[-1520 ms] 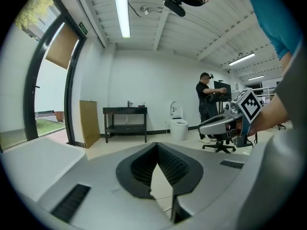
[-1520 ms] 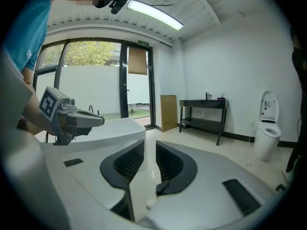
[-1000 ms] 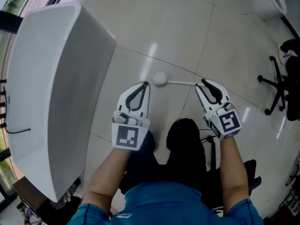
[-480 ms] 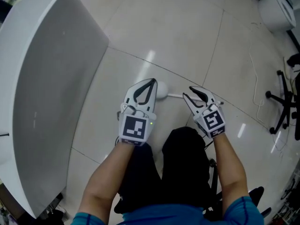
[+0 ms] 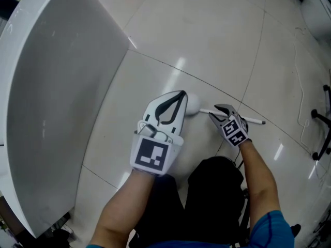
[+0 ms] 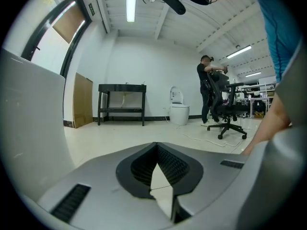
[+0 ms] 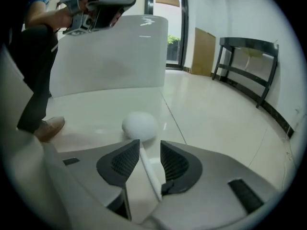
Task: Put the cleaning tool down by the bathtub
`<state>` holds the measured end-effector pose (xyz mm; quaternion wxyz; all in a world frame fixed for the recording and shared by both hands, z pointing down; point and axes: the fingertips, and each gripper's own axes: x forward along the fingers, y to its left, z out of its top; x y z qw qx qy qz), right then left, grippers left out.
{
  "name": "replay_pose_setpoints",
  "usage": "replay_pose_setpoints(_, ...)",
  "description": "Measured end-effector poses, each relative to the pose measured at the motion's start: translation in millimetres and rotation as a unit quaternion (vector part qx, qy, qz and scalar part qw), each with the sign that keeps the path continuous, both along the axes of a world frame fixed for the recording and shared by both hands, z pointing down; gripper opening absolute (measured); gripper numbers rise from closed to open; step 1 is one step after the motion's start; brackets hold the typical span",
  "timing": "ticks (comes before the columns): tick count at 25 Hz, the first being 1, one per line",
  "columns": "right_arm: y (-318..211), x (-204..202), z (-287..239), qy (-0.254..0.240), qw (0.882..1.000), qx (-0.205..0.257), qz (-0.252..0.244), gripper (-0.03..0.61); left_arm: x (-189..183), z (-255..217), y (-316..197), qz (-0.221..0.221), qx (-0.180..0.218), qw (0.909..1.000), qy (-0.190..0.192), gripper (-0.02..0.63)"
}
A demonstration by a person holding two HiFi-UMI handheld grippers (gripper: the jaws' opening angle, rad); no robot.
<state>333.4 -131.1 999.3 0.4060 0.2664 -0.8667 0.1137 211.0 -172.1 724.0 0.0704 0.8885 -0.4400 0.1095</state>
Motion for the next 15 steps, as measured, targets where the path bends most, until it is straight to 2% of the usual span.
replay_pose_setpoints(5, 1.6, -4.5, 43.6, 0.017, 0.999, -0.031, -0.014, 0.164, -4.2, 14.6, -0.5, 0.001, -0.026, 0.9995, -0.018, 0.000)
replay_pose_setpoints(9, 4.8, -6.9, 66.5, 0.030, 0.998, -0.045, -0.011, 0.164, 0.2, 23.7, -5.0, 0.000, -0.027, 0.9990, -0.035, 0.000)
replay_pose_setpoints(15, 8.8, -3.1, 98.6, 0.061, 0.996, -0.059, -0.017, 0.164, 12.6, 25.7, -4.8, 0.026, -0.028, 0.9989, -0.026, 0.000)
